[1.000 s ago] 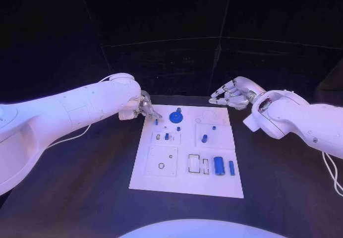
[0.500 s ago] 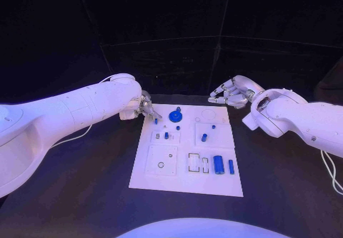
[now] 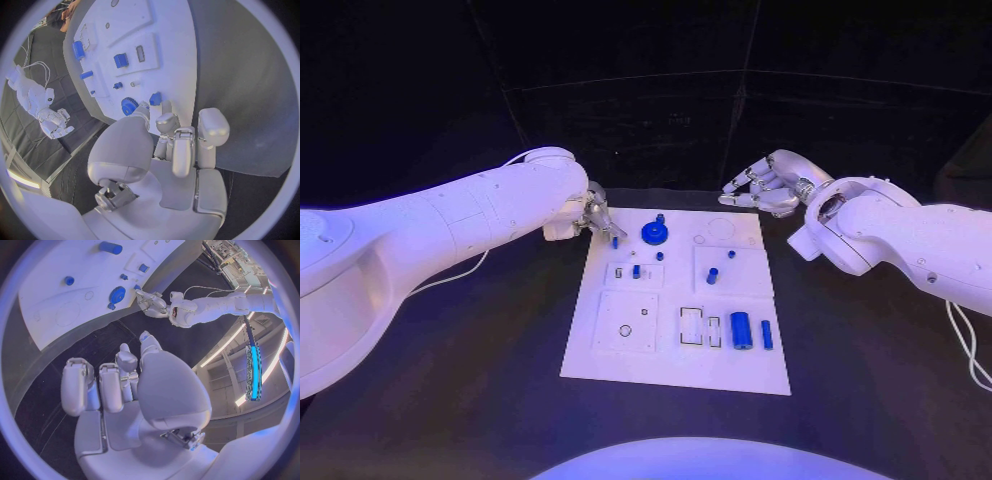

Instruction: Assemble the parts on the task board

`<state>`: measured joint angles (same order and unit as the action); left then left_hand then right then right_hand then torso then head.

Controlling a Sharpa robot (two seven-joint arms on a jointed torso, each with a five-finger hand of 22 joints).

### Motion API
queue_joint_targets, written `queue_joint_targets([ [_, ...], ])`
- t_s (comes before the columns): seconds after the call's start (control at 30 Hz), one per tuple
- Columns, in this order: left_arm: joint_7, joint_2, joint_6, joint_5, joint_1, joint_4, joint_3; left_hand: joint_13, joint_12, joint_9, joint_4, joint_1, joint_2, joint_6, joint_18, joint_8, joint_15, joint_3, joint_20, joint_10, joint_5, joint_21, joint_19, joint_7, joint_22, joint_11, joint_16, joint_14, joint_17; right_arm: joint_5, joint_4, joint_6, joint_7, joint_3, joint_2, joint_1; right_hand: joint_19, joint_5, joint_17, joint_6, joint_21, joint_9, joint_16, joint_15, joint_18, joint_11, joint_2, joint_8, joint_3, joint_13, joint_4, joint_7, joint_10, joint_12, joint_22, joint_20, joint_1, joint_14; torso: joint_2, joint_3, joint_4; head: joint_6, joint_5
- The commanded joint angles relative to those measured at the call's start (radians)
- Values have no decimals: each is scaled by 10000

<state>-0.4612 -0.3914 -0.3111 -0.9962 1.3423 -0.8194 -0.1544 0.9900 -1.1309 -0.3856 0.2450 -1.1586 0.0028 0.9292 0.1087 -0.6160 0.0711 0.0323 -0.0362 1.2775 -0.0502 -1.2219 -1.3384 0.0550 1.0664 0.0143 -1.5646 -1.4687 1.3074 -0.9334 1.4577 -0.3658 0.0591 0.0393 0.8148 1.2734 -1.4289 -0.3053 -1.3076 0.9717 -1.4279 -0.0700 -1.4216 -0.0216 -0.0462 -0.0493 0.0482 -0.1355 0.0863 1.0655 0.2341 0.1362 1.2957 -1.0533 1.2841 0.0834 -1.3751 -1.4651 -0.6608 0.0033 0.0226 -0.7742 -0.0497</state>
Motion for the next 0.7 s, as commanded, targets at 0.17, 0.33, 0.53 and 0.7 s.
queue_joint_targets([
  [0.17, 157, 56, -67, -49, 0, 26, 6, -22, -33, 35, -232, -404, 165, 78, -24, 24, 55, -80, 26, 60, 26, -27, -69, 12, 19, 12, -42, -1012, 2597, -22, 10, 16, -74, -6, -23, 20, 77, -43, -79, -62, 65, 11, 35, -51, -172, 5, -94, -57, 78, -16, 8, 6, -90, 53, -14, -23, 9, -545, 7, 5, 4, -15, 17],
  [0.33, 208, 76, -113, -49, -9, 36, 7, -24, -35, 53, -445, -714, 300, 79, -26, 21, 59, -207, 28, 62, 25, -28, -70, 3, 37, 26, -48, -1015, 2609, -22, 11, 18, -75, -6, -24, 21, 77, -43, -79, -62, 65, 11, 35, -51, -172, 5, -94, -57, 78, -16, 8, 6, -90, 53, -14, -23, 9, -545, 20, 13, 11, -31, 19],
  [0.53, 242, 104, -131, -48, -20, 42, 7, -25, -35, 64, -535, -817, 322, 82, -29, 22, 60, -239, 30, 64, 25, -37, -76, -1, 58, 28, -51, -1016, 2614, -22, 11, 19, -76, -6, -35, 21, 77, -58, -76, -65, 66, 11, 38, -51, -172, 4, -107, -57, 80, -18, 6, 7, -93, 56, -15, -23, -1, -544, 12, 3, 20, -45, 26],
  [0.7, 252, 124, -132, -48, -29, 45, 7, -17, -42, 66, -551, -833, 325, 83, -29, 22, 61, -243, 30, 69, 25, -38, -77, -2, 60, 29, -52, -1017, 2617, -22, 9, 22, -77, -6, -43, 21, 77, -58, -76, -65, 66, 11, 38, -51, -172, 4, -107, -57, 80, -18, 6, 7, -93, 56, -15, -23, -1, -544, 17, 6, 24, -54, 21],
])
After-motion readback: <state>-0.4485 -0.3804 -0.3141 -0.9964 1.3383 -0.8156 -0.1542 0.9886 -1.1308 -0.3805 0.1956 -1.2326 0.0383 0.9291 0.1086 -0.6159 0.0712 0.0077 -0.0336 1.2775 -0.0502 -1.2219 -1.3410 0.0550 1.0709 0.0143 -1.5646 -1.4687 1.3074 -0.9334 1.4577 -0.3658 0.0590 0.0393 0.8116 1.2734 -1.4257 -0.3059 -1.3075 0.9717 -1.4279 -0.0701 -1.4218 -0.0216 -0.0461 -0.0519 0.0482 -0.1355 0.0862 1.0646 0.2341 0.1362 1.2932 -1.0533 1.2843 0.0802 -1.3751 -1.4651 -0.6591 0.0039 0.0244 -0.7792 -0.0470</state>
